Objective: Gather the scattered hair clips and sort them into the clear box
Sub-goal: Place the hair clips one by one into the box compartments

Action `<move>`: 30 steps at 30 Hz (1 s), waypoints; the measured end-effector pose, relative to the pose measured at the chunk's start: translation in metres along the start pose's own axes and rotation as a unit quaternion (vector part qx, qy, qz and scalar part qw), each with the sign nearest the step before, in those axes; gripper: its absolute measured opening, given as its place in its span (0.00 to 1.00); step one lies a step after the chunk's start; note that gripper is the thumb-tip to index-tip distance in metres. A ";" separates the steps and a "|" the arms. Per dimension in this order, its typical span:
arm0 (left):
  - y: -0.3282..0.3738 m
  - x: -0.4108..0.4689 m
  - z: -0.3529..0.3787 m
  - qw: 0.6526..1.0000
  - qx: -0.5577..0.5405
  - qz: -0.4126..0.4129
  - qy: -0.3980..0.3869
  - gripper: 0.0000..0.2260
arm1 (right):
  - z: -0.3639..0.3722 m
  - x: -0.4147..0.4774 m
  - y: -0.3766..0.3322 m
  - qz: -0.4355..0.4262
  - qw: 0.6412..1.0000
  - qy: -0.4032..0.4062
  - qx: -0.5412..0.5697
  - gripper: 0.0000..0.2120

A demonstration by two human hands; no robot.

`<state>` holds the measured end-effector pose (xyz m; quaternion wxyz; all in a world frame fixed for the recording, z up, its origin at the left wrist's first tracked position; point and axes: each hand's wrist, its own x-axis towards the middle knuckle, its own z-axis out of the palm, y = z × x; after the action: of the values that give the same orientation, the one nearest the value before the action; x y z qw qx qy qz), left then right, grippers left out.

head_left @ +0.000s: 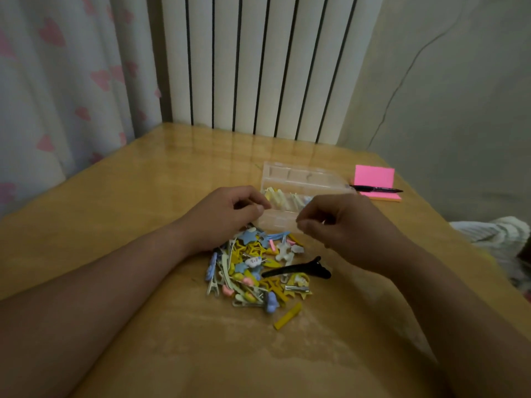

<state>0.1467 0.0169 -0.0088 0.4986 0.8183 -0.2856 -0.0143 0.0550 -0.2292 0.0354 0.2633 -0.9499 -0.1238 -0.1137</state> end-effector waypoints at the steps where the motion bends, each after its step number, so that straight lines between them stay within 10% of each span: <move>1: 0.000 0.000 0.000 1.000 -0.001 -0.002 0.000 0.07 | 0.003 0.001 0.000 -0.003 1.000 -0.021 -0.020 0.04; 17: -0.001 -0.001 0.000 1.000 -0.004 0.006 -0.001 0.07 | 0.016 0.002 -0.020 0.017 0.989 -0.120 -0.086 0.11; 30: -0.001 -0.001 0.000 1.000 -0.005 0.005 -0.004 0.07 | 0.004 0.002 -0.010 0.043 0.981 -0.124 0.142 0.08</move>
<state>0.1463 0.0178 -0.0096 0.5018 0.8141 -0.2918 -0.0160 0.0542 -0.2183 0.0370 0.3825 -0.9142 -0.1293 0.0354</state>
